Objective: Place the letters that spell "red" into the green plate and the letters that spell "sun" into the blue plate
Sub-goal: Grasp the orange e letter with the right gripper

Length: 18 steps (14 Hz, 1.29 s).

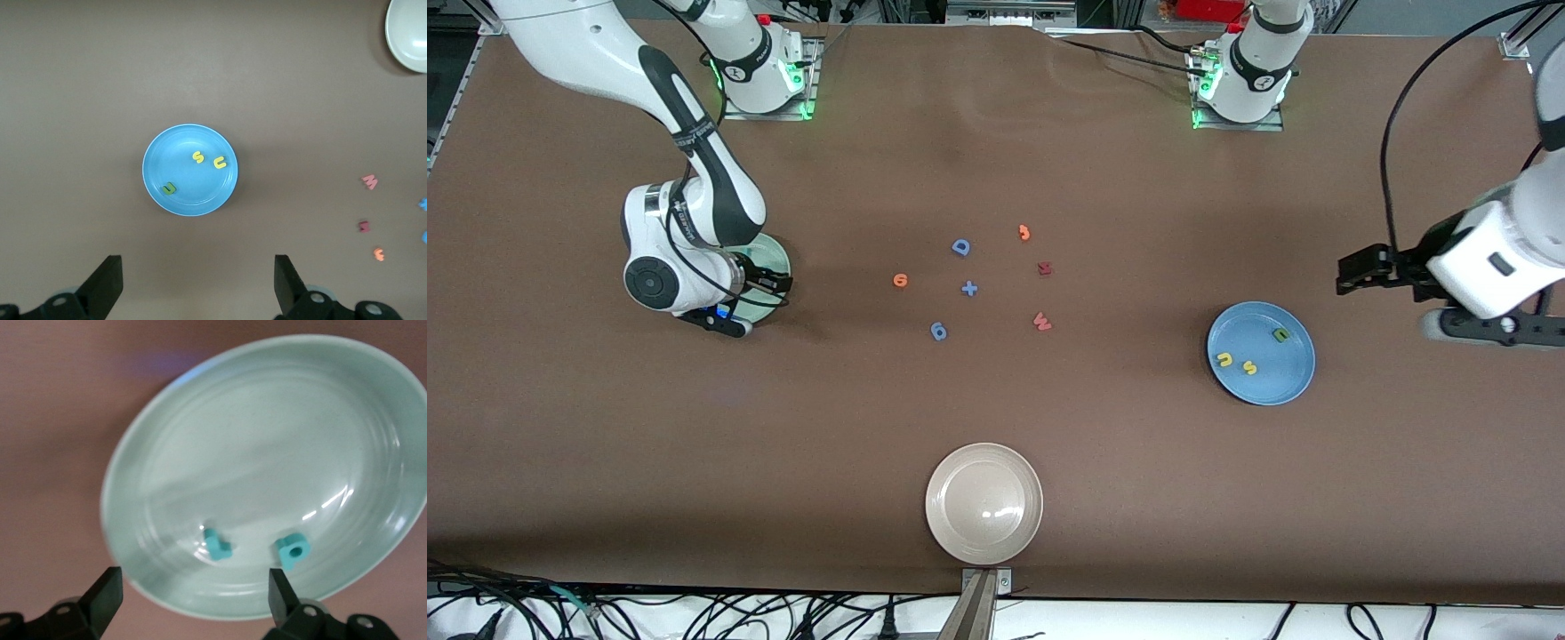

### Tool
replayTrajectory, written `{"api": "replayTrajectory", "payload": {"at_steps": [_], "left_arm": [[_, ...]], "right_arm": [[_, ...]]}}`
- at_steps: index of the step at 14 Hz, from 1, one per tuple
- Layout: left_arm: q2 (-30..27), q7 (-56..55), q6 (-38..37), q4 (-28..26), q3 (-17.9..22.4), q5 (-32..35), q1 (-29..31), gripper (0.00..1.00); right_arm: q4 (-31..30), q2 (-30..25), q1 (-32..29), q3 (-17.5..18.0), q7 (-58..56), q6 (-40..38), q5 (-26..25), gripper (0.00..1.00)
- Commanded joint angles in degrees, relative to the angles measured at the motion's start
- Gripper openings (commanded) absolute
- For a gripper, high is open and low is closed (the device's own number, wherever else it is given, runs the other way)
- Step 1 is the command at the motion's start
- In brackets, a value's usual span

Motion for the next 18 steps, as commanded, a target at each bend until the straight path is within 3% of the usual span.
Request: {"api": "replayTrajectory", "payload": {"at_steps": [1,3,6,10,12,18], "left_arm": [[-5.7,0.8,4.1,-5.0,12.1,-4.8,-7.3,1.00],[-10.1,0.8,8.7,-9.8,16.5,-7.5,-10.3,1.00],[-18.1,1.1,11.1,-19.4,24.2,-7.9,-16.9,1.00],[-24.9,11.6,12.3,-27.5,27.2,-9.0,-19.6,1.00],[-25.2,11.9,12.3,-27.9,31.3,-9.4,-22.6,1.00],[-24.4,11.6,11.6,-26.9,29.8,-9.0,-21.3,1.00]], "right_arm": [[3.2,-1.6,0.0,4.8,8.5,-3.5,0.2,0.98],[5.1,-1.5,0.0,9.6,15.7,-3.2,0.1,0.98],[7.6,-0.1,0.4,13.7,22.7,-2.0,0.4,0.98],[7.6,2.3,1.5,16.0,27.7,4.1,0.9,0.98],[7.3,4.6,3.6,16.2,33.0,9.1,0.8,0.98],[6.7,8.5,6.3,16.2,36.0,15.6,0.7,0.98]]}}
